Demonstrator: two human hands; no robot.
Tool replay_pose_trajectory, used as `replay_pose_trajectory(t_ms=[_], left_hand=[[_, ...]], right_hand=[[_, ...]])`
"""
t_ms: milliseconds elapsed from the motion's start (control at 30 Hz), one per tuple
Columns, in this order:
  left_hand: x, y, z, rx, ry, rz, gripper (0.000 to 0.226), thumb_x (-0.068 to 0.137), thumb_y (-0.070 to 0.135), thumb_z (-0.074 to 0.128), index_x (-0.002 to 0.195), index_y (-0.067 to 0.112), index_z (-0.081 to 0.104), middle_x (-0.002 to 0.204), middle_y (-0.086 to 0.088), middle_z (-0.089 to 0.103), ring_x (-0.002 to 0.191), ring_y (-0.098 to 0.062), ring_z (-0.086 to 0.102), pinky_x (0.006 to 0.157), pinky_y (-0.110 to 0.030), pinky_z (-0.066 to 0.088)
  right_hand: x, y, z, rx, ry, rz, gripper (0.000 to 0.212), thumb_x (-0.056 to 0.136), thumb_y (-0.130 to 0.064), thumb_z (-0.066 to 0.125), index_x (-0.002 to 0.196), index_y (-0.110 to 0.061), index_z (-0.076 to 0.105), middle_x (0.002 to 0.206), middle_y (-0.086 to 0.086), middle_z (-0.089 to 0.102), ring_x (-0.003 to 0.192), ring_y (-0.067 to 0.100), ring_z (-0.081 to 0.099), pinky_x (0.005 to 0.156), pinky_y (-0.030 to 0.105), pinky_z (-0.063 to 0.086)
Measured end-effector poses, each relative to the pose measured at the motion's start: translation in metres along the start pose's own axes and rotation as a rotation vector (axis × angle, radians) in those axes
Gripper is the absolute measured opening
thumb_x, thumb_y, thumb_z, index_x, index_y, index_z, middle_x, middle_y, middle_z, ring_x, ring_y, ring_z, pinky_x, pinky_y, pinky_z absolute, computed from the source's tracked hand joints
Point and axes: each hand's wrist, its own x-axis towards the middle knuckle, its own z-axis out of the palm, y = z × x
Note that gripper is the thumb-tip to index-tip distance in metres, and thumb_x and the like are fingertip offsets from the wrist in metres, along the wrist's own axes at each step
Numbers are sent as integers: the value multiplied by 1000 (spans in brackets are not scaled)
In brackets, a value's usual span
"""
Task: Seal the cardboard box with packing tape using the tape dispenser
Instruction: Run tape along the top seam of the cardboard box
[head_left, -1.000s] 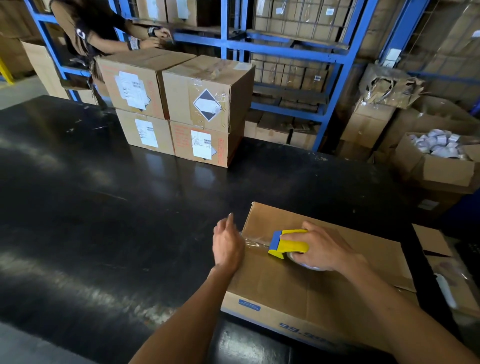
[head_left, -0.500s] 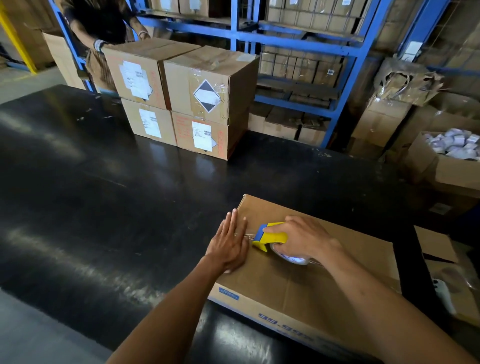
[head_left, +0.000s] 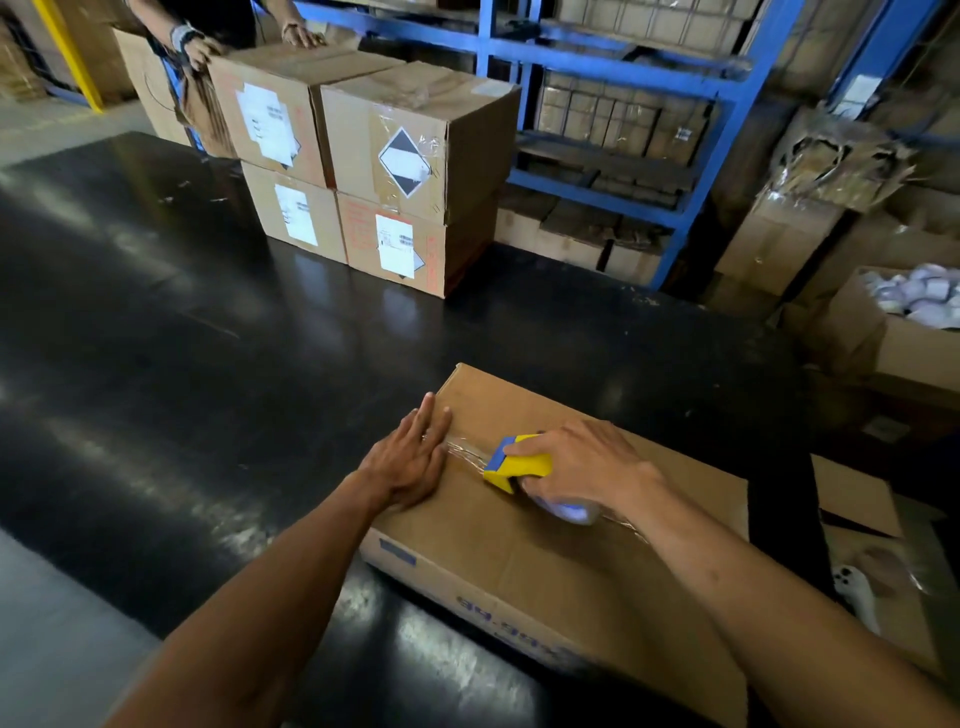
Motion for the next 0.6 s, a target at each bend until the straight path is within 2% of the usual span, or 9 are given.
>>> replay_pose_trajectory(t_ms=[133, 200, 300, 400, 500, 600], left_hand=[[-2, -1, -2, 8, -26, 19, 61, 105, 50, 10, 156, 29, -16, 163, -3, -25, 153, -24, -6, 123, -43, 10], [0, -1, -1, 34, -12, 41, 62, 104, 50, 8, 156, 27, -17, 163, -5, -26, 153, -24, -8, 124, -41, 5], [-3, -2, 2, 140, 40, 68, 64, 102, 50, -1, 156, 19, -17, 162, -12, -25, 152, -26, -15, 123, -38, -9], [-4, 18, 1, 258, 119, 202, 76, 96, 54, -15, 157, 9, -6, 163, -16, -15, 151, -30, -14, 124, -44, -5], [-5, 70, 29, 219, 62, 404, 73, 100, 51, -4, 158, 7, 2, 164, -14, -9, 152, -27, -9, 124, -41, -8], [-2, 88, 40, 203, 74, 404, 76, 99, 55, -2, 158, 5, 4, 165, -14, -3, 153, -27, -6, 124, -39, -8]], right_hand=[[-28, 30, 7, -57, -24, 41, 52, 77, -67, 51, 128, -59, 48, 120, -9, 66, 106, 23, 60, 74, 36, 45], [-36, 36, 12, -67, -19, 59, 57, 77, -70, 49, 132, -60, 44, 122, -8, 65, 108, 23, 59, 73, 34, 41], [-31, 31, 13, -111, -21, 34, 54, 78, -68, 49, 131, -57, 46, 118, -4, 66, 105, 24, 60, 75, 35, 44], [-27, 30, 13, -105, -29, 42, 50, 79, -64, 52, 128, -56, 51, 114, -5, 67, 103, 24, 60, 73, 35, 43], [-26, 33, 10, -75, -57, 48, 51, 79, -62, 56, 129, -53, 54, 113, -3, 67, 103, 24, 60, 70, 33, 42], [-24, 33, 8, -63, -45, 41, 52, 80, -57, 60, 131, -53, 53, 114, -2, 68, 102, 23, 60, 67, 30, 35]])
